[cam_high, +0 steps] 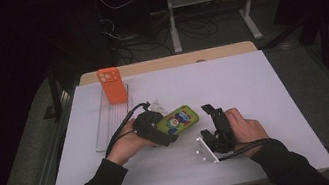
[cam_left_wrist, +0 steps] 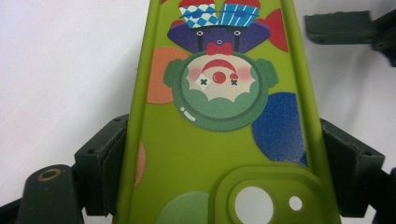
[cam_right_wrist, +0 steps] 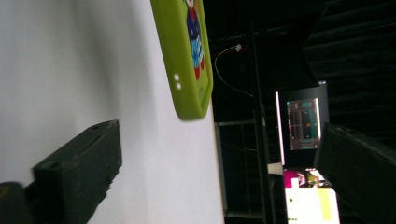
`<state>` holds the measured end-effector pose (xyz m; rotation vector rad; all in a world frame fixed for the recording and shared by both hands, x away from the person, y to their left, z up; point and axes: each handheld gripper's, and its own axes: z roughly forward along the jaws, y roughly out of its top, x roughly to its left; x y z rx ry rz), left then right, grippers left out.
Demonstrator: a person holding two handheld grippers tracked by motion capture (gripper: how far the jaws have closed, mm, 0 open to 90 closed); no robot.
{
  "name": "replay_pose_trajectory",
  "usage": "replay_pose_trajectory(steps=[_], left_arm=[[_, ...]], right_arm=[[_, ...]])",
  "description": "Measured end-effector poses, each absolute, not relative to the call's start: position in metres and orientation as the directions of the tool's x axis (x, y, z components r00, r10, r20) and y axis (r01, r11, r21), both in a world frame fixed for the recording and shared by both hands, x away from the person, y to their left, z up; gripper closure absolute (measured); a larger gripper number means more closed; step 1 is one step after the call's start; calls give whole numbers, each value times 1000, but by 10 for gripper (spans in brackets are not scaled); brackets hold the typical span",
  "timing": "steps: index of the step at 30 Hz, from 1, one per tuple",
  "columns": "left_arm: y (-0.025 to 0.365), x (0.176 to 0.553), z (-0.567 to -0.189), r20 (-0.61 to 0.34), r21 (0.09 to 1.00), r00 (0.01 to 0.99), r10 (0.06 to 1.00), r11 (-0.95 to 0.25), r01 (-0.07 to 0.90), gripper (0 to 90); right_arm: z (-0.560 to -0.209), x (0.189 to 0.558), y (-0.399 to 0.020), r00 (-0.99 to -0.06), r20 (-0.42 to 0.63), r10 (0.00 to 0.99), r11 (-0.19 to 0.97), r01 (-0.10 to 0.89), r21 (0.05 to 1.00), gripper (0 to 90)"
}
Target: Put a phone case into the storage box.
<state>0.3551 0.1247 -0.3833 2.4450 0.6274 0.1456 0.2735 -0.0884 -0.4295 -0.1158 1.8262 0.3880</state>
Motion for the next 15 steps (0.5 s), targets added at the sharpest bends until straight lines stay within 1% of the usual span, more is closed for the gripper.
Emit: replay_pose_trajectory(steps=[1,3,5,8,12,14,15], left_arm=[[123,354,-383,-54,594,874,482,-688,416,160],[124,355,-381,-40,588,882,469,-703,401,160],[123,355,-380,-36,591,884,467,-704,395,160],[122,354,-379,-38,590,884,466,-703,396,160],[122,354,-378,-32,591,884,467,-704,393,160],[122,354,-378,-31,592,884,466,-704,392,160],[122,354,-378,-33,591,883,468,-703,395,160]], right_arm=[[-429,274,-87,-292,-950,112,938,-283,198,27],[-430,276,-83,-292,-952,93,940,-289,180,41],[-431,278,-78,-265,-958,112,933,-302,193,52],[-433,280,-72,-254,-962,99,931,-319,180,80],[-434,284,-66,-236,-968,88,929,-332,165,136],[-434,285,-63,-231,-970,81,929,-334,157,187],[-433,285,-62,-245,-967,75,930,-332,157,206]])
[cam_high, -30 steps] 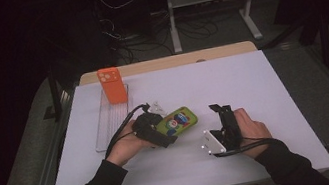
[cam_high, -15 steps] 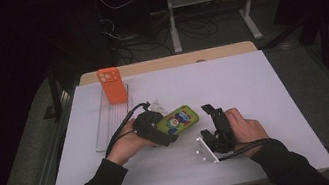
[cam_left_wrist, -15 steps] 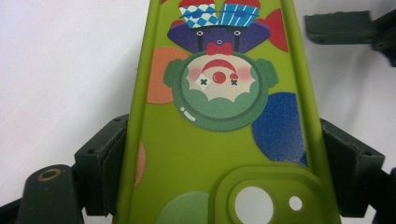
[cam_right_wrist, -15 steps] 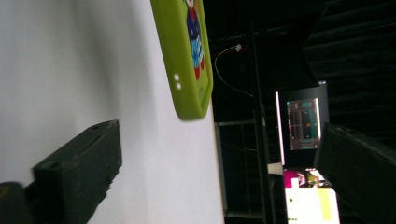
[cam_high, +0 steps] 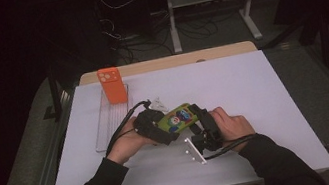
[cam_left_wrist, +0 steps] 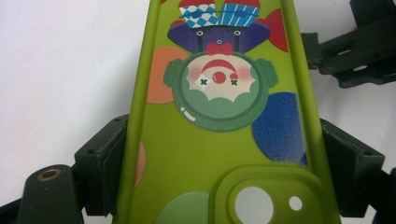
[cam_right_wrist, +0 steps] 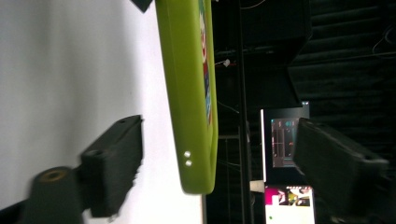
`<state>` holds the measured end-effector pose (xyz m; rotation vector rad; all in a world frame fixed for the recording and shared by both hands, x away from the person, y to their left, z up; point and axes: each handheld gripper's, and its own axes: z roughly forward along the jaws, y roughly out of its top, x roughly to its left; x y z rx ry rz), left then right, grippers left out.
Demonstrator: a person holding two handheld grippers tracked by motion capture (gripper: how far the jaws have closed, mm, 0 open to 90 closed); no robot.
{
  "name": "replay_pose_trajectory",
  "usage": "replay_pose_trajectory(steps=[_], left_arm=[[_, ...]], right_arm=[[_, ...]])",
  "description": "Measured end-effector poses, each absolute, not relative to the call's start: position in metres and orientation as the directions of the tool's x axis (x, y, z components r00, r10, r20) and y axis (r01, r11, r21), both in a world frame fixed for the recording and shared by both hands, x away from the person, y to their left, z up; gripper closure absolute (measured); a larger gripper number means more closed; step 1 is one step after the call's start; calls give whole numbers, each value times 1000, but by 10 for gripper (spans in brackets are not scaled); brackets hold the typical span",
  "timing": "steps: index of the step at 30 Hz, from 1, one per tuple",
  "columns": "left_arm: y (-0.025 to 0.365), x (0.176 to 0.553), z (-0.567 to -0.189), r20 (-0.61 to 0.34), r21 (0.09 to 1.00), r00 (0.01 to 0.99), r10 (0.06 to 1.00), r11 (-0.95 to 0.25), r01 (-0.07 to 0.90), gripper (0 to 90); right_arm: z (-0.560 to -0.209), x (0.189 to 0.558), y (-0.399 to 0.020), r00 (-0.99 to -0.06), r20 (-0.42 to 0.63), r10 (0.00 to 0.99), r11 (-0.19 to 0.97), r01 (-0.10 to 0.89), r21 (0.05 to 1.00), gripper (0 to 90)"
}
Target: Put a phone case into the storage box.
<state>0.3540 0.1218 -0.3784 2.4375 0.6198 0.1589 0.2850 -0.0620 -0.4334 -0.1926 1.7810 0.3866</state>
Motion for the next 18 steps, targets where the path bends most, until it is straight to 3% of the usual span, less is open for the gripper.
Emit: replay_pose_trajectory(steps=[8,18], left_arm=[[122,354,-379,-27,589,885,465,-708,390,160],[119,352,-380,-28,589,889,456,-711,383,159]], right_arm=[[-440,284,-55,-250,-968,18,928,-357,110,452],[-441,281,-53,-245,-969,-7,923,-374,88,657]])
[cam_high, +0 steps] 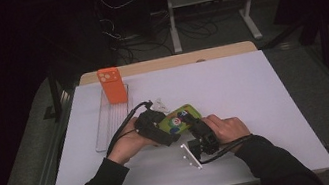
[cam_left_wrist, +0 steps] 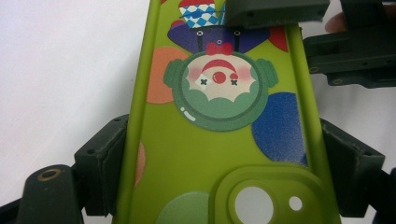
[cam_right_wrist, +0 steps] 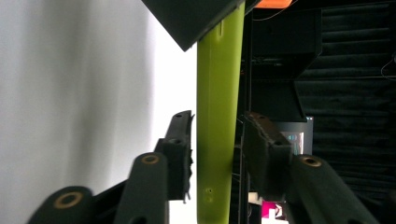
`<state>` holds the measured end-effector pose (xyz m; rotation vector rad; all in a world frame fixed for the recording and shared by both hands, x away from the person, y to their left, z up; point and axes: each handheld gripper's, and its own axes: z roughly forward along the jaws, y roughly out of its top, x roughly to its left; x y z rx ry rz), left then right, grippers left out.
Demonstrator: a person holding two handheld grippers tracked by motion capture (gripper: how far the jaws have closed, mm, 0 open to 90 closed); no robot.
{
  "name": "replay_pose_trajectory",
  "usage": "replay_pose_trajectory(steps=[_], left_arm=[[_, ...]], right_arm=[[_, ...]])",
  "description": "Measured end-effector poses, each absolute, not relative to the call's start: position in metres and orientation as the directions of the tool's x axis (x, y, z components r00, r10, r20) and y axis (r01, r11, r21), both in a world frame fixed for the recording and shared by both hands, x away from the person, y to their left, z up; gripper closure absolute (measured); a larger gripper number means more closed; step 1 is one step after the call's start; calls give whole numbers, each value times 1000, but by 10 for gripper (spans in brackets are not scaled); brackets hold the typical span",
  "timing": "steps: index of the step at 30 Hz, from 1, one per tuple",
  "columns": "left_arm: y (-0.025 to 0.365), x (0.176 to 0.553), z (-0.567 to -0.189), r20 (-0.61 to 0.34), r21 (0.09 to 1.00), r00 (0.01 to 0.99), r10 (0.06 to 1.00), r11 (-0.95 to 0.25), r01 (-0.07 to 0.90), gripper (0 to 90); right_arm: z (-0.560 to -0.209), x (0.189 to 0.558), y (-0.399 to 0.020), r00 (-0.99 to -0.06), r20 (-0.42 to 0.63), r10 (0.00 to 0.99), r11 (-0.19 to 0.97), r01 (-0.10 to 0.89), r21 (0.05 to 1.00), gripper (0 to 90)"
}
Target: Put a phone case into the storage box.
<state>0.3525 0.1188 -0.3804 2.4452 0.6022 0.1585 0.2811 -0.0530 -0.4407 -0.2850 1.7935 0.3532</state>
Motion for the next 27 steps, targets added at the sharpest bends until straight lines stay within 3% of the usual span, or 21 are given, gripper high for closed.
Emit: replay_pose_trajectory(steps=[5,11,15,18,26,27], left_arm=[[120,354,-380,-43,594,891,453,-705,387,158],[123,352,-379,-46,621,888,457,-683,384,135],[128,354,-376,-47,637,887,459,-670,380,27],[133,354,-373,-61,658,882,467,-646,387,0],[146,357,-369,-50,670,880,472,-637,380,0],[147,357,-369,-55,676,877,477,-628,385,0]], right_arm=[[-441,280,-53,-251,-968,-18,924,-373,80,745],[-440,279,-53,-244,-970,-12,923,-376,83,755],[-441,280,-55,-251,-968,12,928,-358,105,756],[-441,284,-59,-252,-967,31,931,-346,120,756],[-433,294,-74,-371,-913,169,925,-261,277,756],[-431,294,-75,-385,-896,222,916,-232,327,756]])
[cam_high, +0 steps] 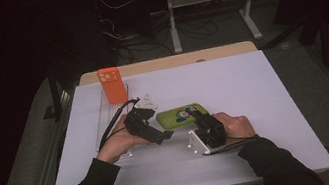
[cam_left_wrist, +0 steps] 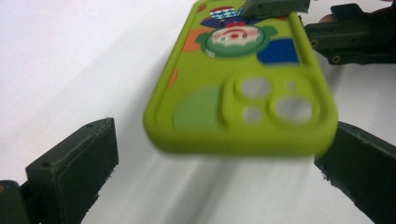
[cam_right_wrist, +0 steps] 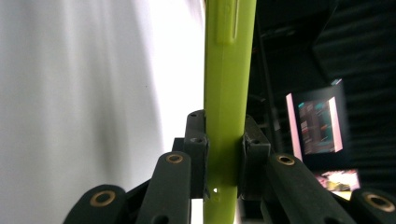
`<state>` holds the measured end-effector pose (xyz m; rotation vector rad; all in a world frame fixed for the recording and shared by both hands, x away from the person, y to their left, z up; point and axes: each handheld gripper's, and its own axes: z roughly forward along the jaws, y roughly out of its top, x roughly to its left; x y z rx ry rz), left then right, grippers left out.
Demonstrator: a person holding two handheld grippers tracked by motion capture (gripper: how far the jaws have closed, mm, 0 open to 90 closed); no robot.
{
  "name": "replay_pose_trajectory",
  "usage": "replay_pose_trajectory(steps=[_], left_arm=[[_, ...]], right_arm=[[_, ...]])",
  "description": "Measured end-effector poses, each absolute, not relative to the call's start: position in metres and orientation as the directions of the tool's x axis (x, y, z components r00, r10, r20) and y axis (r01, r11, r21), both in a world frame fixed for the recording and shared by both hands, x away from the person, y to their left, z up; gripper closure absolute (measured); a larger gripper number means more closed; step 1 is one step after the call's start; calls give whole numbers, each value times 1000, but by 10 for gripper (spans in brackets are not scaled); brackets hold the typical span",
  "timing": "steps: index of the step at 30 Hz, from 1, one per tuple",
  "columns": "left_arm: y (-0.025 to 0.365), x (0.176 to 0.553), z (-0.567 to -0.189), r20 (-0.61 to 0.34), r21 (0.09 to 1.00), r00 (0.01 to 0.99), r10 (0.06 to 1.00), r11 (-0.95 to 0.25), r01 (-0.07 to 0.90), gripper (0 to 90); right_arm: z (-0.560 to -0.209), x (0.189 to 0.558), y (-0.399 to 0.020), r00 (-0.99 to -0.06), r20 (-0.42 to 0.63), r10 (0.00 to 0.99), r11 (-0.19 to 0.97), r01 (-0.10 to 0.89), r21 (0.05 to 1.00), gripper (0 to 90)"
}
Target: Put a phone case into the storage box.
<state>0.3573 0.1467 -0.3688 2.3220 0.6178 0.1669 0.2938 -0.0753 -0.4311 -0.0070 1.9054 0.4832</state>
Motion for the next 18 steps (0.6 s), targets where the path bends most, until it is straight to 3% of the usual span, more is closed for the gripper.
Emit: replay_pose_trajectory(steps=[7,10,18], left_arm=[[148,359,-369,-45,682,868,494,-620,388,0],[147,359,-370,-39,692,863,504,-609,387,0],[148,360,-370,-23,682,860,511,-620,387,0]], right_arm=[[-419,302,-86,-500,-787,362,856,-155,493,756],[-417,303,-88,-550,-687,474,791,-75,607,756],[-411,314,-98,-645,-479,595,672,72,737,756]])
